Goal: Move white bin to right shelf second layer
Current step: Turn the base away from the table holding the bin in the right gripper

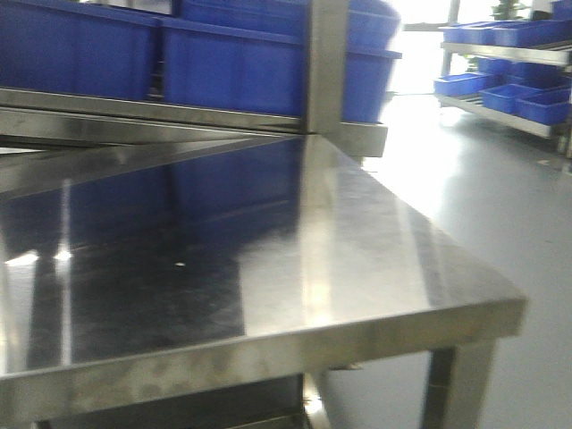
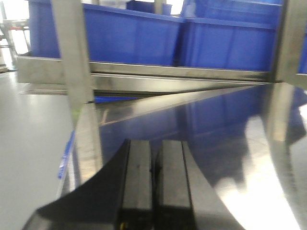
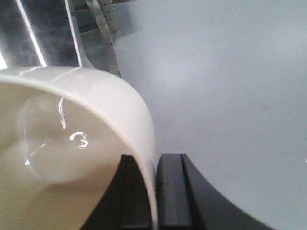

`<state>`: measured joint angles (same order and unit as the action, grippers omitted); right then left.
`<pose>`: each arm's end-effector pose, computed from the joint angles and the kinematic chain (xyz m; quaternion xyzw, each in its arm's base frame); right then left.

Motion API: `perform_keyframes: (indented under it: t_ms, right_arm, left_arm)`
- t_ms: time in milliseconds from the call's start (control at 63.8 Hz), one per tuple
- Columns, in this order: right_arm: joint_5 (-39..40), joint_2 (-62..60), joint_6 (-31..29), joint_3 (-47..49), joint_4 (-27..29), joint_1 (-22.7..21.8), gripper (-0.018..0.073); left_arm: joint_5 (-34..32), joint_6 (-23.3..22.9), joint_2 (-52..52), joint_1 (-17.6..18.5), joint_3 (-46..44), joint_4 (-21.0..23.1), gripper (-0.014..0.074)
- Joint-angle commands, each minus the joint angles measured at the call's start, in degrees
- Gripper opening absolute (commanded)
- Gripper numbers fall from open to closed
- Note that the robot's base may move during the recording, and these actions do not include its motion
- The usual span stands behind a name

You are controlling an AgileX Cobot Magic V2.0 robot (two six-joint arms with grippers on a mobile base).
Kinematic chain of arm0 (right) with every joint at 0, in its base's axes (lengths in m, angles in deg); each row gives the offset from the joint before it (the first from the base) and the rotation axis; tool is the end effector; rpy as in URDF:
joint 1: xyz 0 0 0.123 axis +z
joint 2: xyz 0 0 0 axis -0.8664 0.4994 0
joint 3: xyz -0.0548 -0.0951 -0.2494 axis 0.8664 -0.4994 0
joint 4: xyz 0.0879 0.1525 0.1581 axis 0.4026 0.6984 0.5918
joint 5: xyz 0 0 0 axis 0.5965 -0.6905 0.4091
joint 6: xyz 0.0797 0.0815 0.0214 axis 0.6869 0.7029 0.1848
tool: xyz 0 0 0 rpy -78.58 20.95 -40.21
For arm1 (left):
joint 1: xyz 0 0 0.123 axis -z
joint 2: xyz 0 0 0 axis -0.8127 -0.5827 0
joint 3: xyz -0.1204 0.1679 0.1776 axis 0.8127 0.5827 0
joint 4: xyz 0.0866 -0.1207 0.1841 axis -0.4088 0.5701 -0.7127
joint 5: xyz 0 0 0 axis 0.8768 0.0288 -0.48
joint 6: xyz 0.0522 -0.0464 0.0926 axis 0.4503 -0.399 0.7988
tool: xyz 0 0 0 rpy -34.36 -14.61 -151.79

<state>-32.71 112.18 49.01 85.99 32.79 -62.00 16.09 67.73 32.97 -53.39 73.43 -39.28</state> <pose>0.1107 0.0003 0.2924 0.0600 0.9416 0.0283 0.3301 0.0785 -0.0020 0.2034 0.0202 0.7058 0.0042 0.7081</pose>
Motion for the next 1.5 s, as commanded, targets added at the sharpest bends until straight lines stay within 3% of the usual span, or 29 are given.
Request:
perform_keyframes:
  t_ms: [0,1489]
  right_arm:
    - [3.1,-0.2,-0.5,1.5,0.2,0.1,0.0057]
    - [3.1,-0.2,-0.5,1.5,0.2,0.1,0.0057]
  left_arm:
    - [-4.8,-0.1,0.8,0.2,2.1,0.3,0.0085]
    - [-4.8,-0.1,0.8,0.2,2.1,0.3,0.0085]
